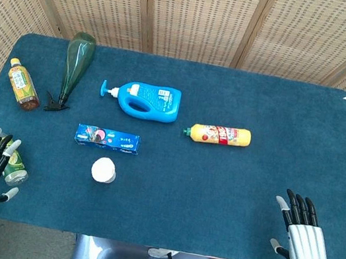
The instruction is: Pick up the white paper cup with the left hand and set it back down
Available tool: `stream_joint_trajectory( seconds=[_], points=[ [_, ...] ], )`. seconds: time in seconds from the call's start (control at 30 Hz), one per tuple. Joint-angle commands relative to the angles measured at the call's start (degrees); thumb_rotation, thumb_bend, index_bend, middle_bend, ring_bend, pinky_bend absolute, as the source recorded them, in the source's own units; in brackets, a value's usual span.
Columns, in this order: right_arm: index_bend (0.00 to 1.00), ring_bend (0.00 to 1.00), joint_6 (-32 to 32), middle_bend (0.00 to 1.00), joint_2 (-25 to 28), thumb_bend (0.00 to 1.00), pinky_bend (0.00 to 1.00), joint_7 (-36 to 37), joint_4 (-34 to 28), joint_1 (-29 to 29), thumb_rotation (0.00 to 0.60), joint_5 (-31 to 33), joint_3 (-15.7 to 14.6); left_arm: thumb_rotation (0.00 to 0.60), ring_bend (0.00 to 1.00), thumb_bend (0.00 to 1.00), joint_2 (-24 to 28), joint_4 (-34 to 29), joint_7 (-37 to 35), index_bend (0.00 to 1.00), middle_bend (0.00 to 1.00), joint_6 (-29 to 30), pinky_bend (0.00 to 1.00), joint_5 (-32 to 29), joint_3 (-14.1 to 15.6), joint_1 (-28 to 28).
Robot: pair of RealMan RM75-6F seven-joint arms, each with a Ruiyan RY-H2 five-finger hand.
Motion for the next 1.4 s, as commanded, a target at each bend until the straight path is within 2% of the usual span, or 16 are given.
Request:
stream_joint_trajectory(
  seconds=[0.03,0.93,1.17,1.4],
  points=[
    [0.0,0.0,0.0,0.0,0.0,0.06,0.01,0.1,0.0,0.0,0.6,-0.1,0.0,0.6,0.0,0.12,-0.1,0.1,0.2,0.0,0.0,-0.1,0.0,-0.1,-0.2,0.1],
    [0.0,0.0,-0.2,0.0,0.2,0.06,0.02,0.2,-0.2,-0.1,0.6,0.4,0.0,0.6,0.0,0.13,0.1,-1.9,0.9,0.0,0.0,-2.9,0.0,-0.3,-0.9,-0.3],
    [0.0,0.0,-0.4,0.0,0.3,0.06,0.01,0.3,-0.5,-0.1,0.6,0.4,-0.1,0.6,0.0,0.15,1.8,-7.4,5.0,0.02,0.0,-9.7,0.0,-3.8,-3.8,-4.8],
    [0.0,0.0,-0.4,0.0,0.8,0.06,0.02,1.1,-0.7,0.0,0.6,0.7,0.1,0.6,0.0,0.17,-0.5,-13.9,13.6,0.21,0.0,-21.5,0.0,-14.3,-8.5,-13.4]
  ],
)
